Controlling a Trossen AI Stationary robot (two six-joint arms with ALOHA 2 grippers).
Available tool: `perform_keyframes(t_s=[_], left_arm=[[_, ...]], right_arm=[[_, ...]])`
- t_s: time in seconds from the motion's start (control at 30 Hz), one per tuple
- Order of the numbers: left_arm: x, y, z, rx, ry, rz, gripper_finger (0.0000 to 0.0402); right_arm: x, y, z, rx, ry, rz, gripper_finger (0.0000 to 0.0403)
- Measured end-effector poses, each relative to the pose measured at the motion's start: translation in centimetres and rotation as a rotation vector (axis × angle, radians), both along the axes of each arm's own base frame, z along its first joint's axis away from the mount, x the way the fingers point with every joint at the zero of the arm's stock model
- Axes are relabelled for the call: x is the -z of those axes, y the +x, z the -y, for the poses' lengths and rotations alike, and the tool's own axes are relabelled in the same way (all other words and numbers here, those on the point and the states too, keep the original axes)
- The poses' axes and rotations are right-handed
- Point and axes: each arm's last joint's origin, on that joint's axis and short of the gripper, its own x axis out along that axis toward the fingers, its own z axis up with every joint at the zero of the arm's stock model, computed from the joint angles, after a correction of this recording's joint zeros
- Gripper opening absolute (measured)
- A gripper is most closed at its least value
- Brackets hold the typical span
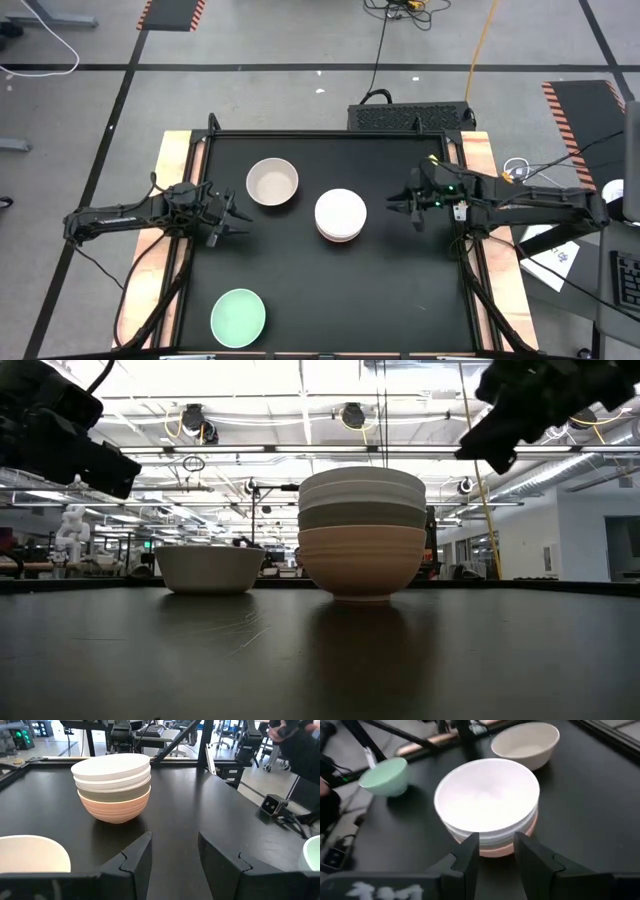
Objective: Nest bowls inside each other
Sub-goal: Stack the gray bowl on top of the white bowl
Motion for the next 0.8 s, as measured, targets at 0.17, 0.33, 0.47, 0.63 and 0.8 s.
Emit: perform_keyframes(t_s=[0.17, 0.33, 0.47, 0.63, 0.8], left_arm=[[0.0, 0.0, 0.0, 0.004, 0.001, 0.0, 0.0159], [0.0, 0.0, 0.0, 0.004, 0.002, 0.001, 0.0159], [0.0, 0.0, 0.0, 0.004, 0.002, 0.002, 0.0159], [-0.1, 0.0, 0.0, 0.004, 0.002, 0.014, 0.0159], [-0.1, 0.0, 0.0, 0.003, -0.005, 0.015, 0.0159]], right_arm=[[0.3, -1.5, -1.1, -0.063, 0.012, 0.116, 0.0114], [1.1, -3.0, -2.1, -0.123, 0.009, 0.177, 0.0114], [1.2, -3.8, -2.3, -0.117, 0.0, 0.247, 0.0114], [1.0, -4.6, -2.4, -0.111, -0.036, 0.273, 0.0114], [2.1, -5.0, -2.4, -0.107, -0.036, 0.188, 0.0114]])
